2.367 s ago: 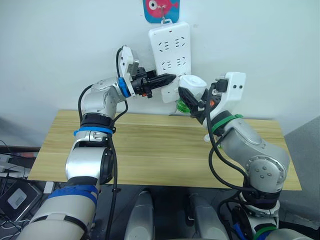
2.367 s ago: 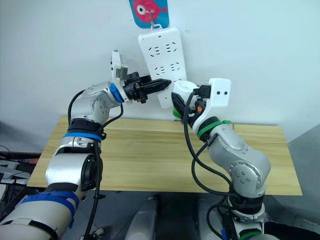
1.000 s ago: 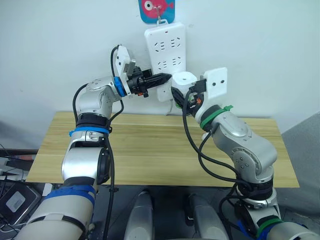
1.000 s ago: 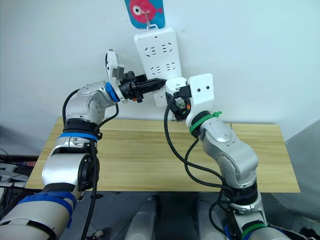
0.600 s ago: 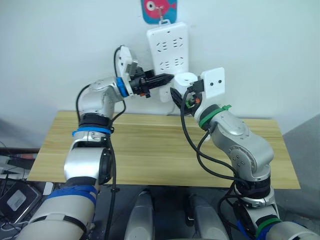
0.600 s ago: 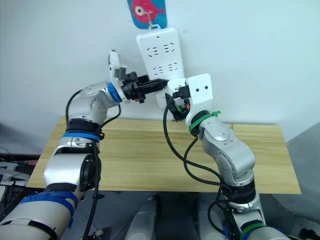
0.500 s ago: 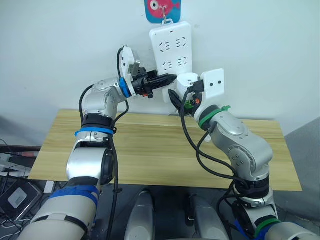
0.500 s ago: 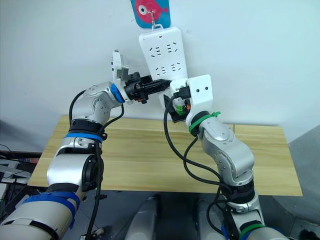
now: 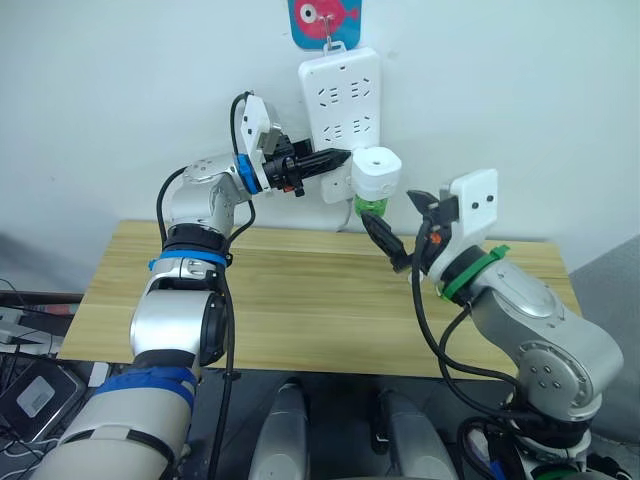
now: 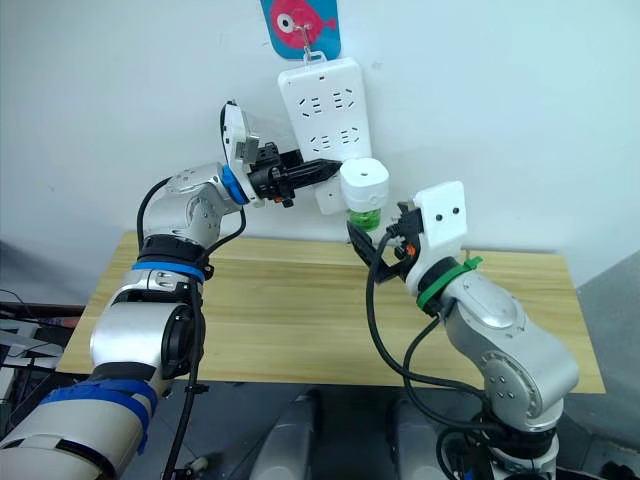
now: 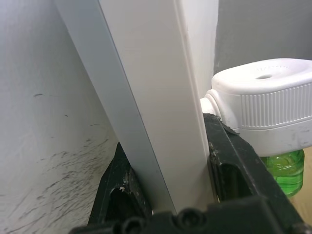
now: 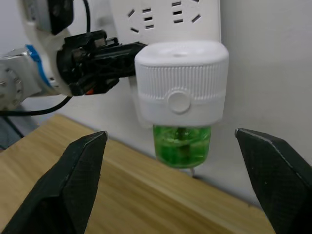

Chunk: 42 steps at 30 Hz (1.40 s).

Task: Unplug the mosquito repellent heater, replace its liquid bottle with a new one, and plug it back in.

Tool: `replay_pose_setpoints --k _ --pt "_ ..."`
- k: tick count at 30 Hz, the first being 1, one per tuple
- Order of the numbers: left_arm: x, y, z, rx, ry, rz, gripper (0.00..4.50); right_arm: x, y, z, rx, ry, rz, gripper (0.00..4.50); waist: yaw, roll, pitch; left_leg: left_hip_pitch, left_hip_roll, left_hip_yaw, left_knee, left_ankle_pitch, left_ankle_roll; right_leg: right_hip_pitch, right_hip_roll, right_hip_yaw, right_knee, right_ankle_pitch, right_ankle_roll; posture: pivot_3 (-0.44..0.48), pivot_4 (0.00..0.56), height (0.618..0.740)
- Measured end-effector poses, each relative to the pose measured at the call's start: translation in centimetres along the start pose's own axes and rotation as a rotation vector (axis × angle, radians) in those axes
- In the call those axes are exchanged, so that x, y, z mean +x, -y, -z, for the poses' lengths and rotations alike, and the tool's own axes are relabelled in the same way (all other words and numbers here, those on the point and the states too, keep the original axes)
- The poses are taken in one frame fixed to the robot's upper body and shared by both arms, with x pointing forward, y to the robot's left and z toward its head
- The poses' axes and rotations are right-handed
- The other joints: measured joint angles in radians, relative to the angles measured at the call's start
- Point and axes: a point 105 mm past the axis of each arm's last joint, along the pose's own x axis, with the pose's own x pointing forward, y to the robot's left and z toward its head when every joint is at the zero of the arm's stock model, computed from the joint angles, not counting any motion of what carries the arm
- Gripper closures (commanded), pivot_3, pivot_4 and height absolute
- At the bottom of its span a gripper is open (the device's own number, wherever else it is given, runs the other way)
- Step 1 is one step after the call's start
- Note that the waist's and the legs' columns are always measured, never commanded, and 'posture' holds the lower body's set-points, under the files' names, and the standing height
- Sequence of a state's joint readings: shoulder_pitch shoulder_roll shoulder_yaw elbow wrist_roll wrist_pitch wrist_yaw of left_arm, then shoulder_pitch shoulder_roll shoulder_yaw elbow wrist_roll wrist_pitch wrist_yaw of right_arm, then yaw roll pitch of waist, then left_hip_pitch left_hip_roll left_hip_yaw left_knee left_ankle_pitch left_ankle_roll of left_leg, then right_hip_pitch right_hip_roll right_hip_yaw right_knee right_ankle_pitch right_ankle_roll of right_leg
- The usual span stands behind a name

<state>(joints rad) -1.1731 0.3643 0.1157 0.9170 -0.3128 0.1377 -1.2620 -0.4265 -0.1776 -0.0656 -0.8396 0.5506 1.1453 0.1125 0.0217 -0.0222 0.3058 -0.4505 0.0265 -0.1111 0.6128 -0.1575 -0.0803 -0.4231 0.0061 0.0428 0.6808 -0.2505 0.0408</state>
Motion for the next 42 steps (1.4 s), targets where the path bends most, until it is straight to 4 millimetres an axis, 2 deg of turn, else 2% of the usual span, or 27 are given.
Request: replay_pose_setpoints --k 1,6,9,10,12,18,22,27,33,36,42 --pt "-0.1 -0.2 0.0 0.007 -0.003 -0.011 2.45 0.0 -0.1 0.0 0.005 -0.001 -0.013 1.21 0.000 0.000 -0.001 0.000 0.000 0.000 0.000 0.000 0.001 0.000 0.000 0.000 0.000 0.000 0.000 0.177 0.221 0.740" --pt "-2.1 -1.7 0.5 -0.009 -0.046 -0.113 0.93 0.6 0.0 0.6 0.031 -0.009 -0.054 3.11 -0.001 0.000 -0.005 0.000 0.001 0.000 -0.001 0.002 0.002 0.000 0.001 0.000 0.001 0.000 0.000 0.224 0.221 0.740" --pt "-2.5 -1.6 0.4 -0.011 -0.054 -0.100 0.06 1.2 -0.1 1.0 0.043 -0.013 -0.078 4.22 0.002 0.000 -0.005 0.000 0.001 0.000 -0.002 0.002 0.002 0.000 0.001 0.000 0.001 0.000 -0.001 0.235 0.221 0.740" --pt "-2.6 -1.5 0.4 -0.016 -0.055 -0.097 0.00 1.3 -0.3 1.1 0.044 -0.015 -0.087 4.46 0.002 0.000 -0.005 0.001 0.001 0.000 -0.001 0.002 0.002 0.000 0.001 0.000 0.001 0.000 -0.001 0.247 0.219 0.740" --pt "-3.4 -1.8 0.3 -0.021 -0.069 -0.115 0.00 1.5 -0.6 1.2 0.045 -0.012 -0.110 4.46 -0.003 0.000 -0.005 0.002 0.002 0.001 -0.001 0.003 0.003 0.000 0.001 0.000 0.001 0.001 -0.001 0.261 0.218 0.740" --pt "-8.7 -3.0 -1.4 0.047 -0.135 -0.232 0.00 2.2 -0.7 1.5 0.037 -0.016 -0.166 4.46 -0.008 0.000 -0.006 0.005 0.005 0.000 -0.006 0.005 0.006 -0.001 0.003 -0.001 0.002 0.000 -0.002 0.294 0.220 0.740" --pt "-9.7 -1.5 -1.5 0.071 -0.172 -0.186 0.00 3.1 -1.4 1.6 0.027 -0.009 -0.220 4.46 0.006 0.000 -0.006 0.003 0.003 0.000 -0.006 0.005 0.006 -0.001 0.001 -0.001 0.001 0.002 -0.005 0.304 0.222 0.740" --pt "-9.8 1.2 -1.2 0.063 -0.195 -0.107 0.00 4.3 -2.1 1.8 0.021 -0.009 -0.255 4.46 0.027 0.000 -0.006 0.002 0.002 0.000 -0.006 0.005 0.005 -0.001 0.001 -0.002 0.000 0.002 -0.006 0.313 0.219 0.740" --pt "-9.4 4.6 0.3 0.075 -0.251 -0.019 0.00 5.3 -2.3 2.3 0.016 -0.016 -0.249 4.46 0.038 0.000 -0.006 0.002 0.002 0.000 -0.006 0.006 0.004 -0.001 0.001 -0.002 -0.001 0.002 -0.006 0.317 0.218 0.740" --pt "-9.1 5.4 0.3 0.083 -0.255 0.006 0.00 5.6 -1.8 2.5 0.005 -0.016 -0.223 4.46 0.043 0.000 -0.006 0.002 0.002 0.000 -0.006 0.006 0.004 -0.001 0.001 -0.002 -0.001 0.002 -0.006 0.317 0.218 0.740" --pt "-8.8 5.7 0.0 0.097 -0.256 0.012 0.00 6.2 -1.4 2.2 -0.009 -0.001 -0.196 4.46 0.052 0.000 -0.006 0.002 0.002 0.000 -0.006 0.006 0.004 -0.001 0.001 -0.002 -0.001 0.000 -0.003 0.311 0.222 0.740"
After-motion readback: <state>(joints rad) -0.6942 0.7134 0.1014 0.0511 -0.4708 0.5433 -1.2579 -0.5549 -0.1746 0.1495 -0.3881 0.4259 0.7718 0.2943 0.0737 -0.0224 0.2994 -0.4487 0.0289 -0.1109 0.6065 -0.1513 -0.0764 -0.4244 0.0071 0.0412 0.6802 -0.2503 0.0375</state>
